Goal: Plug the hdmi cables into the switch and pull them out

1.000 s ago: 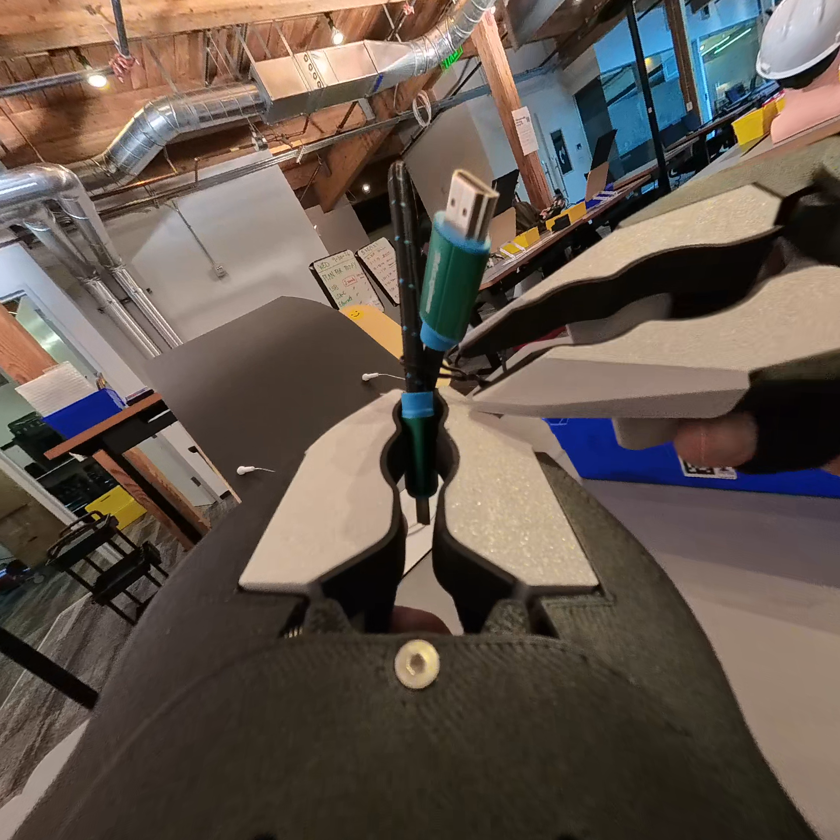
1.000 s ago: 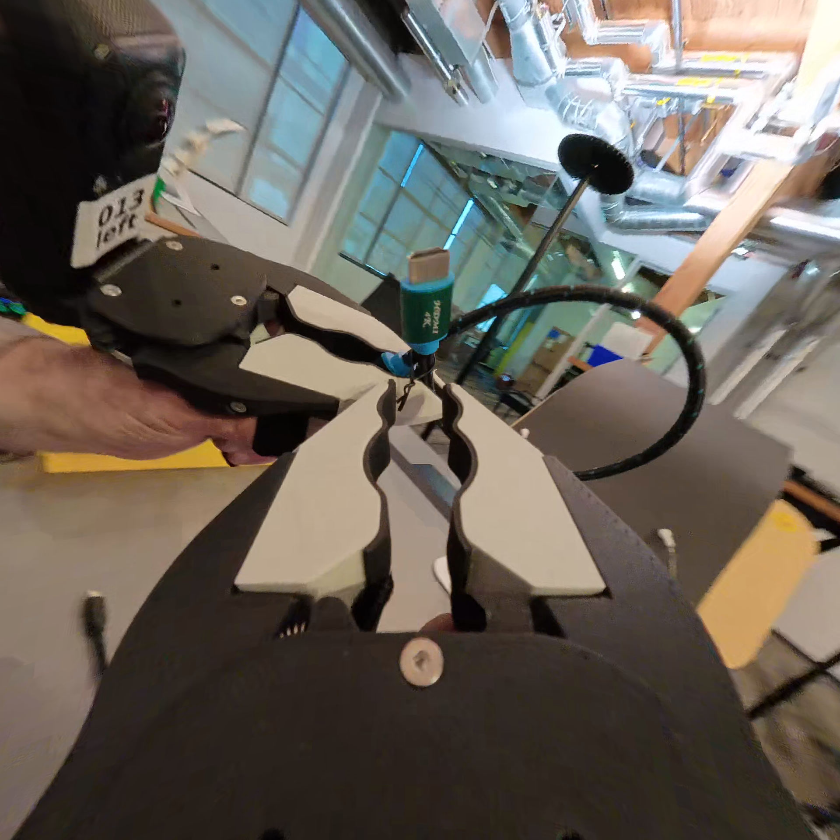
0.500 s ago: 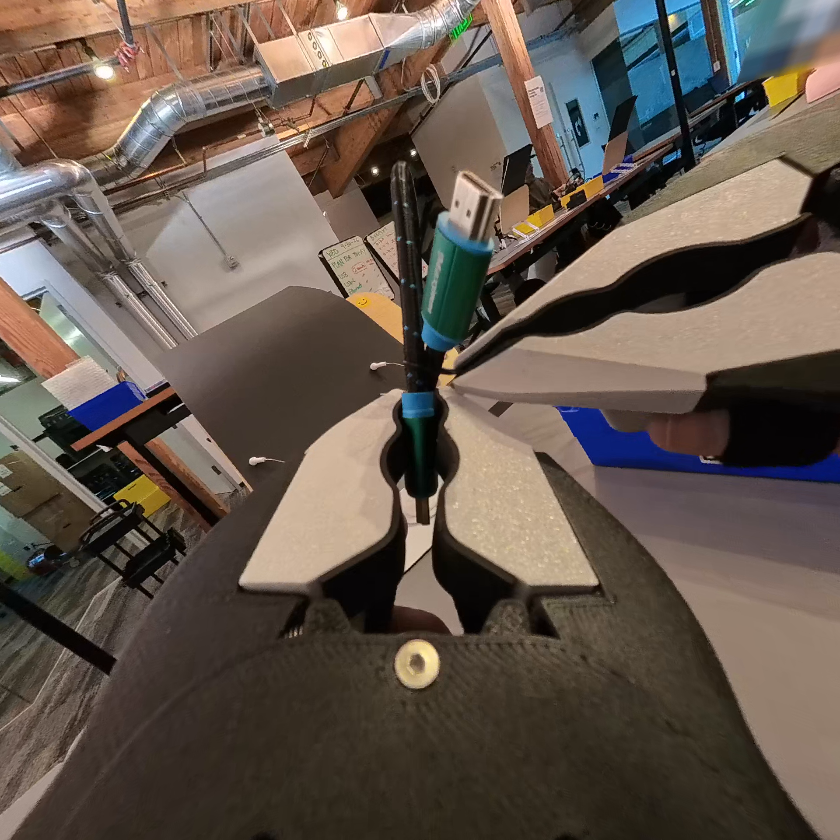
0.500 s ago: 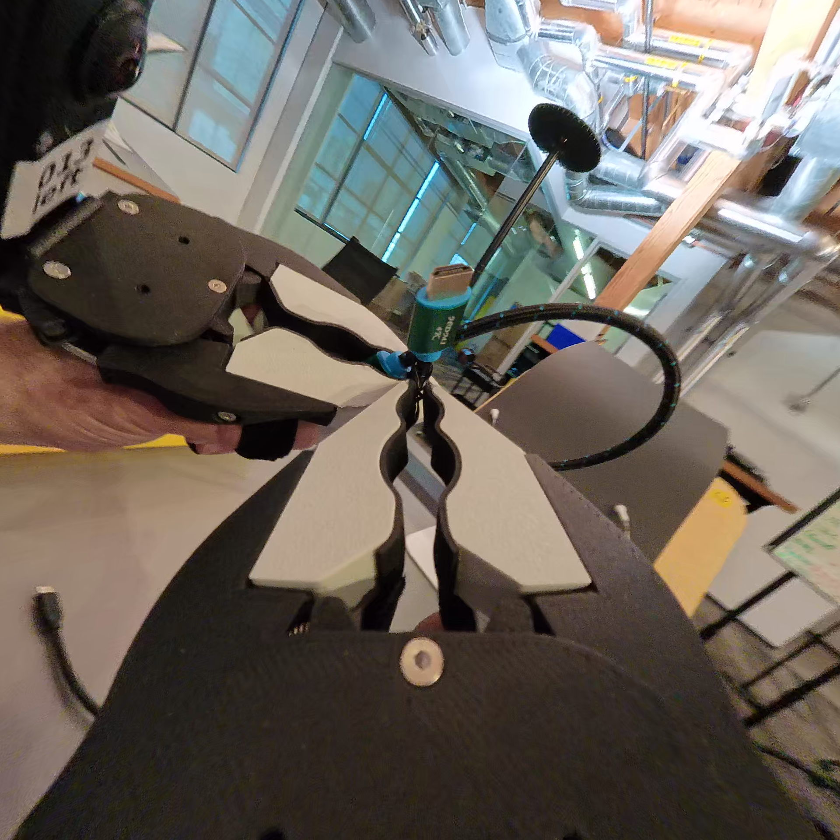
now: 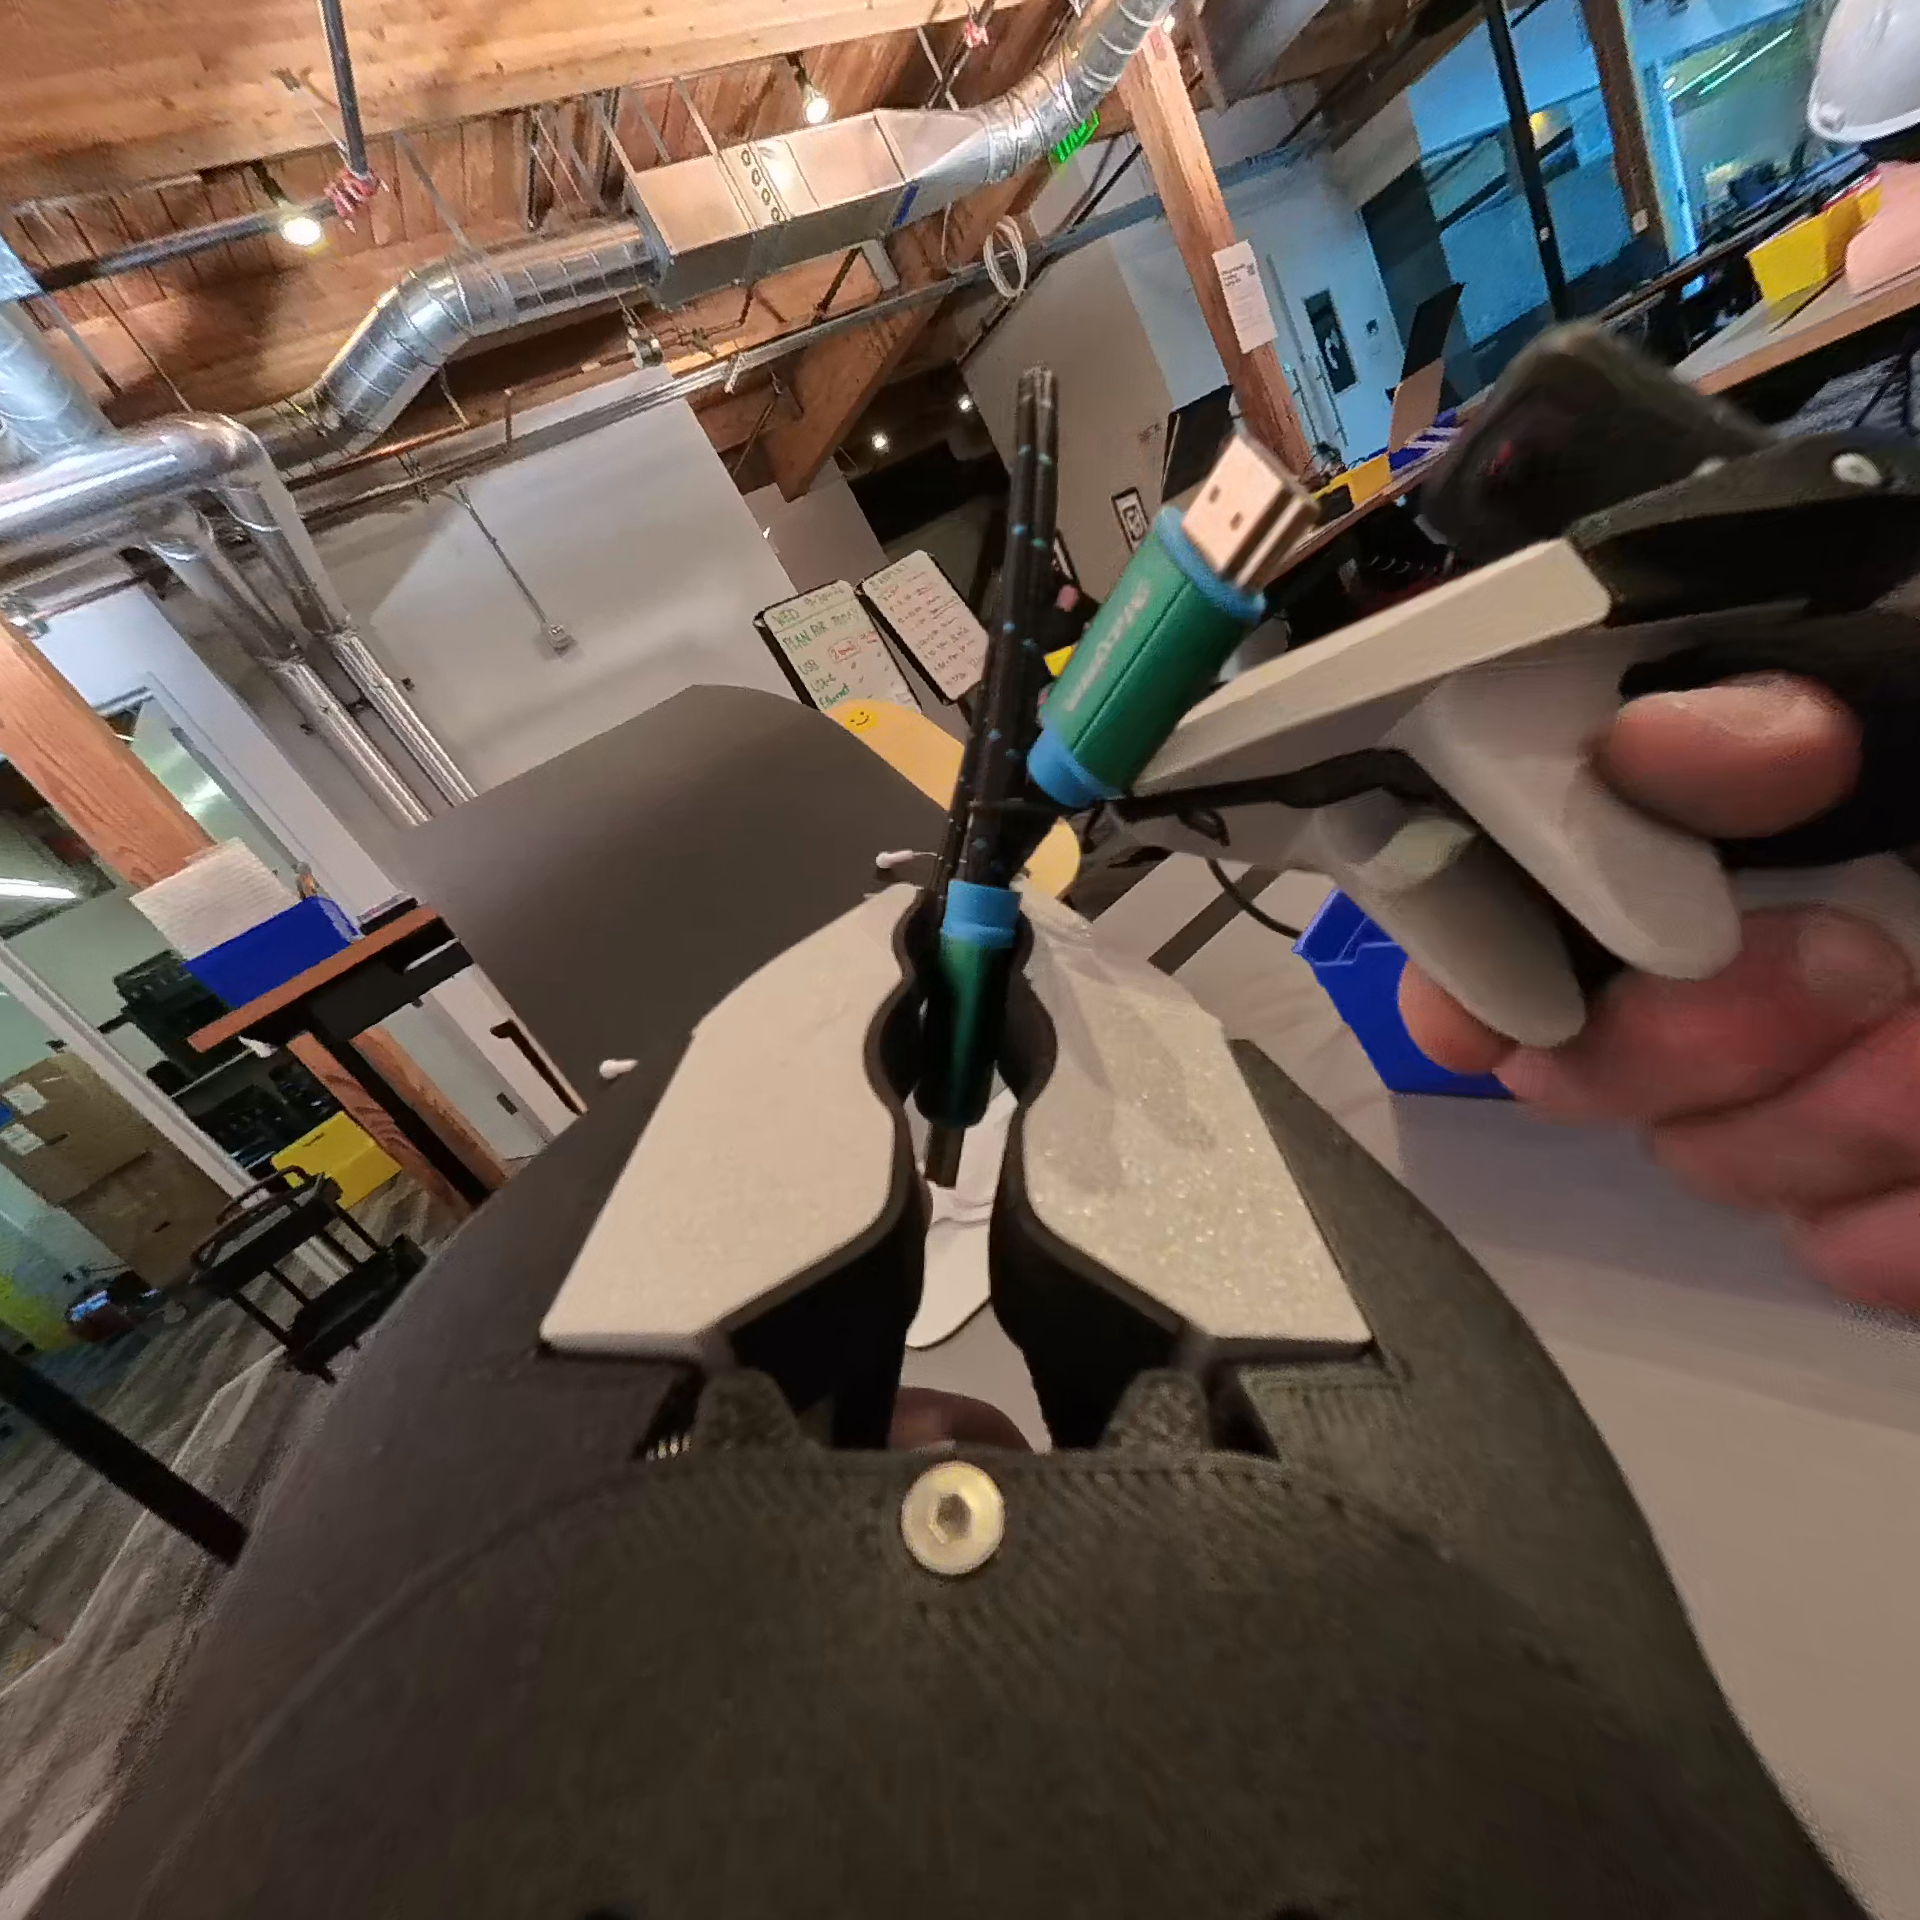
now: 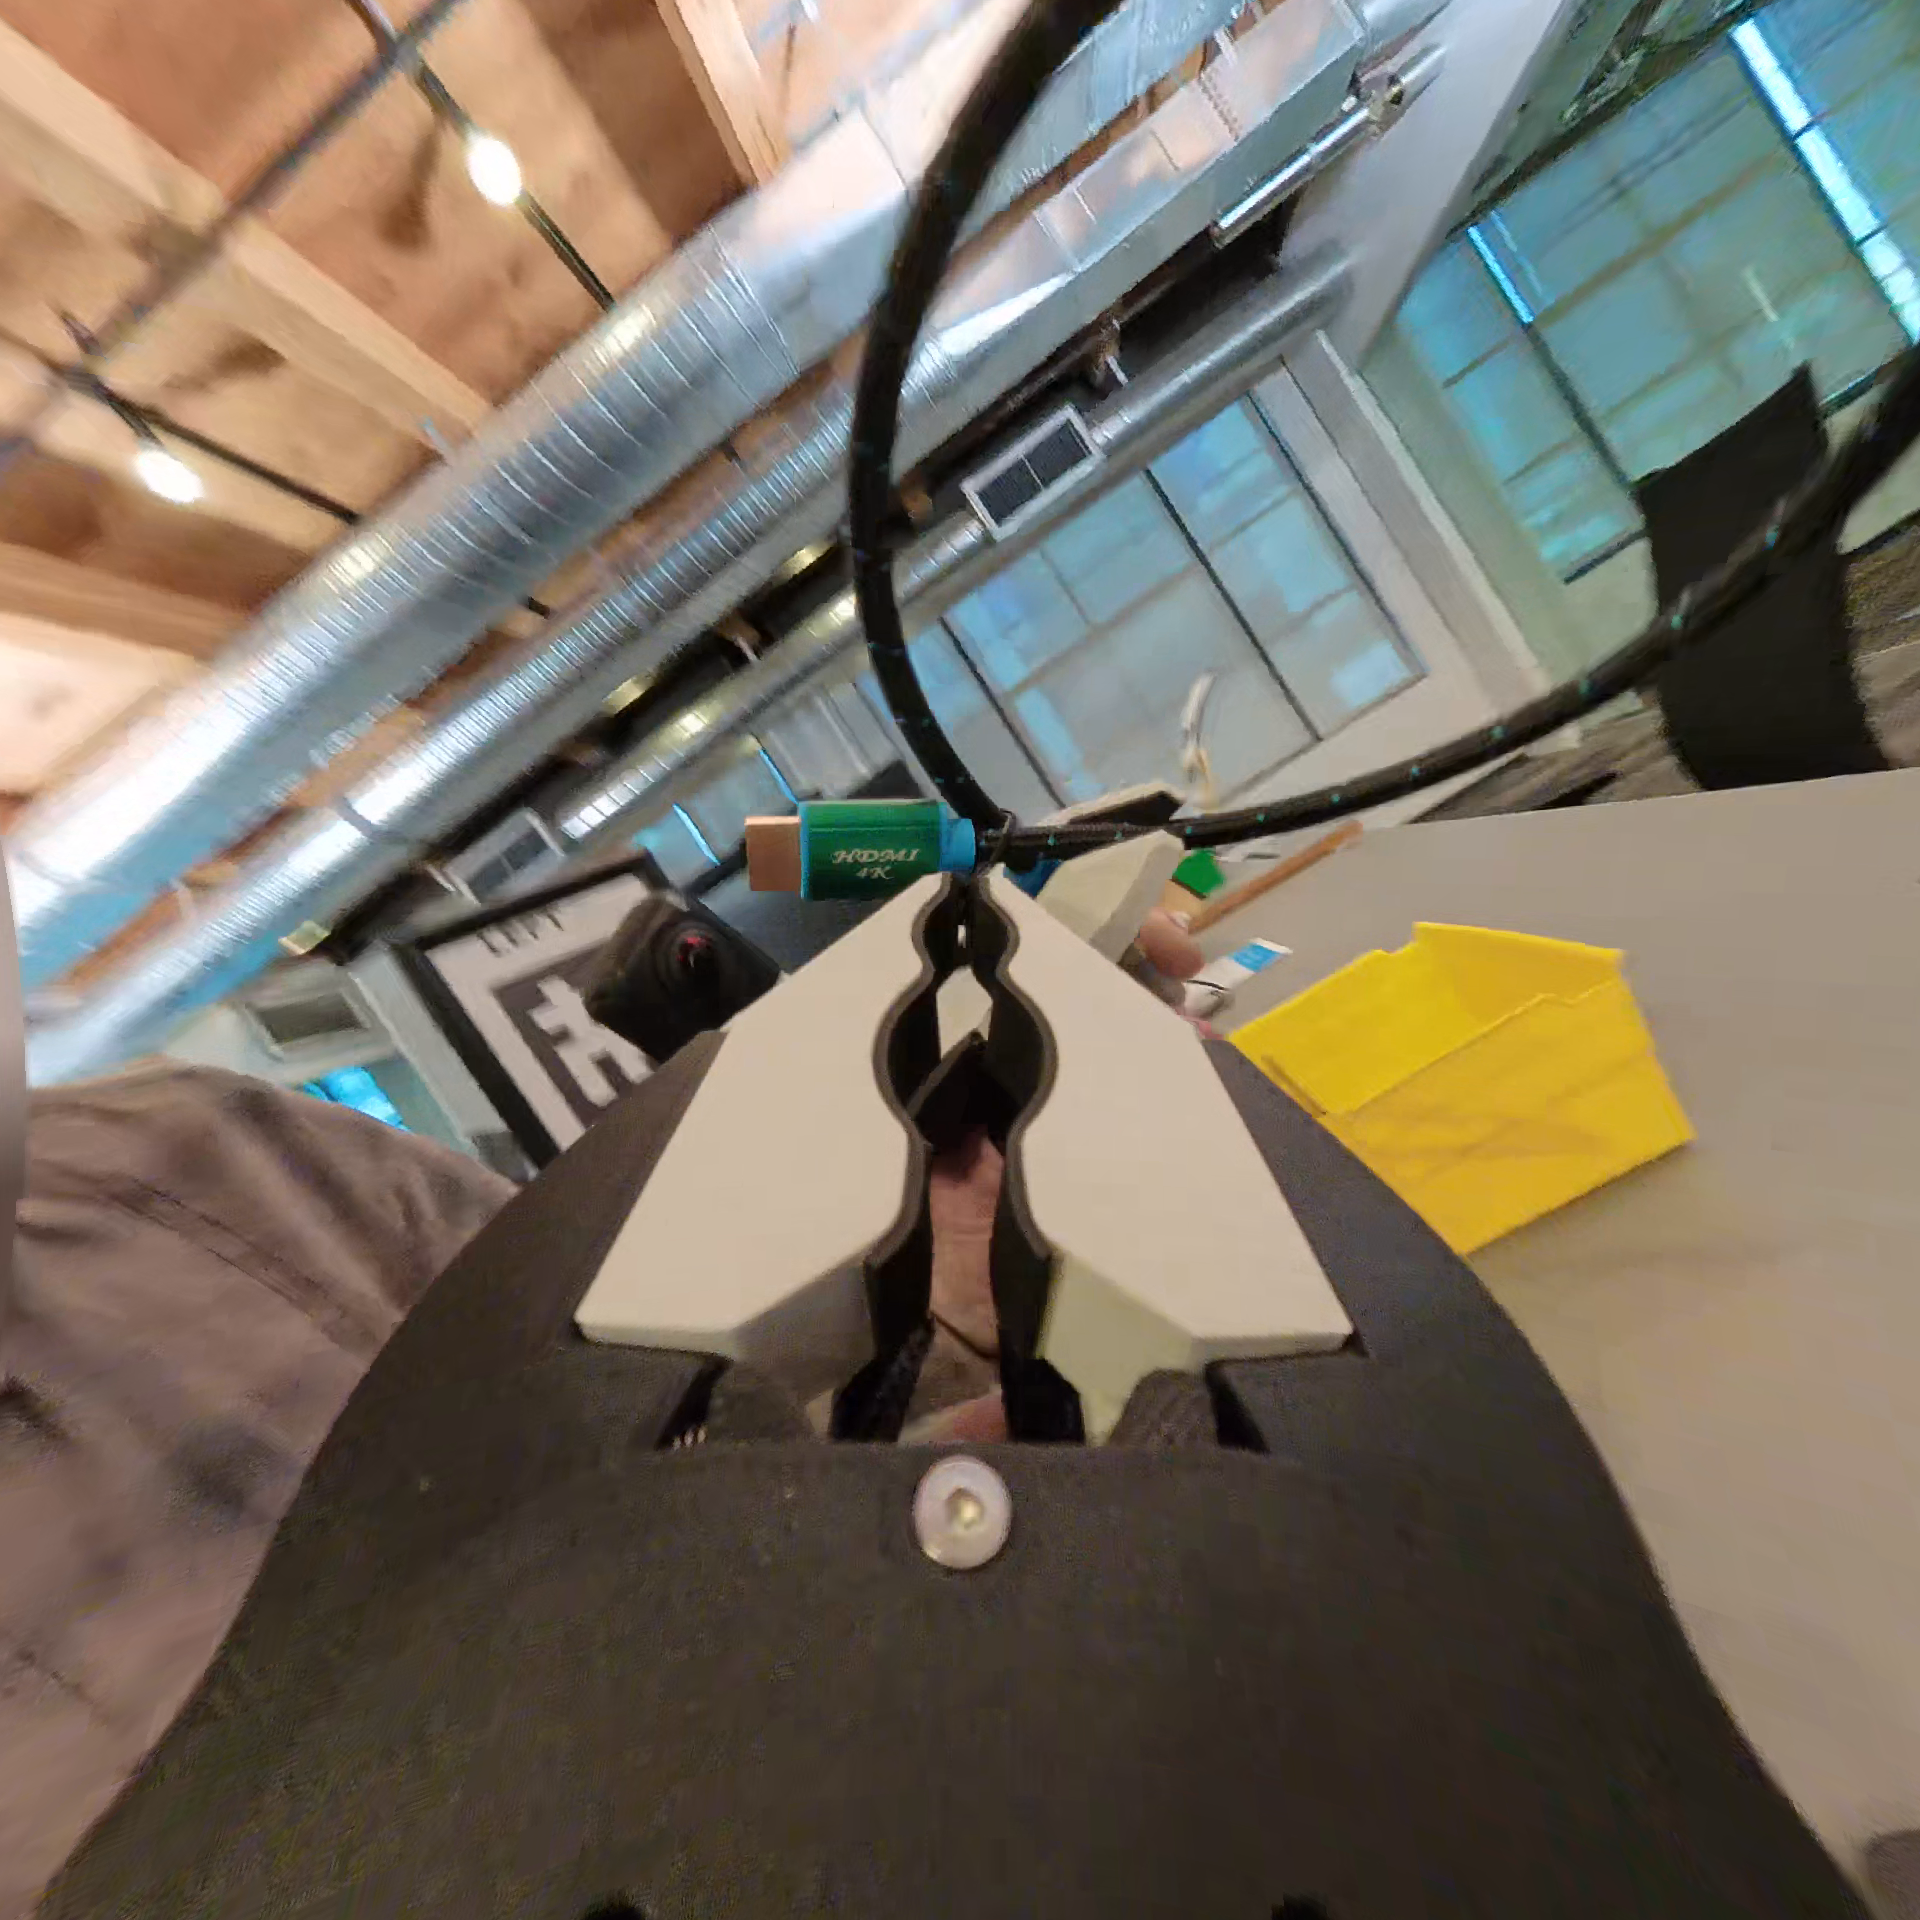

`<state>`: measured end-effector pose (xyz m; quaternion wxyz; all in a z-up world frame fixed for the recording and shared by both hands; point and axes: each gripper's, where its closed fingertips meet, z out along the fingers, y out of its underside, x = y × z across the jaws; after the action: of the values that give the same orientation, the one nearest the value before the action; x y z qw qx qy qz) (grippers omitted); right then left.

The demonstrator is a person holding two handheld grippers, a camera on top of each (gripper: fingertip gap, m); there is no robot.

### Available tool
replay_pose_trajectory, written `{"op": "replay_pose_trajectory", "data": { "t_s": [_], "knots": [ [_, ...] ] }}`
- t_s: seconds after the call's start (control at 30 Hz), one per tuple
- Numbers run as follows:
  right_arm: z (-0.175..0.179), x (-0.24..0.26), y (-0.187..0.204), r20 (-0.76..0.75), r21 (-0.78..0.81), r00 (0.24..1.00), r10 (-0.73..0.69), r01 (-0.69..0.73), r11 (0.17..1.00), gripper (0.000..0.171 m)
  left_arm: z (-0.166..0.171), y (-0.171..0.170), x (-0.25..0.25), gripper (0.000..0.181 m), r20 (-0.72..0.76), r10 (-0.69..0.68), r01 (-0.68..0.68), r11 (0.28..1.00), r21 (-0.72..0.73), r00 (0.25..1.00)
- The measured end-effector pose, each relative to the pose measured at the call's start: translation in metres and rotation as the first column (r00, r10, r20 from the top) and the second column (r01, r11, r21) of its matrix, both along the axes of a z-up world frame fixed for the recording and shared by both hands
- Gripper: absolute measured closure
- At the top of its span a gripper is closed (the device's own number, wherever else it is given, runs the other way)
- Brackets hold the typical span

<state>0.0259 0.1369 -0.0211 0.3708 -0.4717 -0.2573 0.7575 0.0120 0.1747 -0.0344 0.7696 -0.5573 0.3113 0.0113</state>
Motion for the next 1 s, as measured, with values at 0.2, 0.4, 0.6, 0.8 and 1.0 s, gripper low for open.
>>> {"op": "replay_pose_trajectory", "data": {
  "t_s": [0.2, 0.4, 0.6, 0.8, 1.0],
  "knots": [
    [0.005, 0.011, -0.001, 0.027, 0.09, 0.999, -0.03, 0.027, 0.996, 0.171, 0.008, 0.005, -0.018, 0.174, 0.102, 0.018, -0.014, 0.999, -0.041, 0.995],
    [0.007, 0.017, 0.009, 0.058, 0.254, 0.972, -0.226, 0.205, 0.945, 0.171, 0.013, 0.006, -0.019, 0.174, 0.116, -0.013, 0.025, 0.995, -0.102, 0.993],
    [-0.005, 0.003, 0.008, 0.103, 0.71, 0.784, -0.612, 0.373, 0.598, 0.153, -0.004, 0.006, -0.003, 0.174, 0.123, -0.051, 0.072, 0.982, -0.175, 0.991],
    [-0.012, -0.005, 0.008, 0.076, 0.83, 0.683, -0.727, 0.36, 0.425, 0.16, -0.008, 0.003, 0.007, 0.174, 0.105, -0.058, 0.077, 0.978, -0.193, 0.993],
    [-0.013, -0.003, 0.011, 0.052, 0.853, 0.643, -0.764, 0.369, 0.369, 0.168, -0.01, 0.003, 0.007, 0.174, 0.112, -0.054, 0.076, 0.977, -0.199, 0.992]
  ]
}}
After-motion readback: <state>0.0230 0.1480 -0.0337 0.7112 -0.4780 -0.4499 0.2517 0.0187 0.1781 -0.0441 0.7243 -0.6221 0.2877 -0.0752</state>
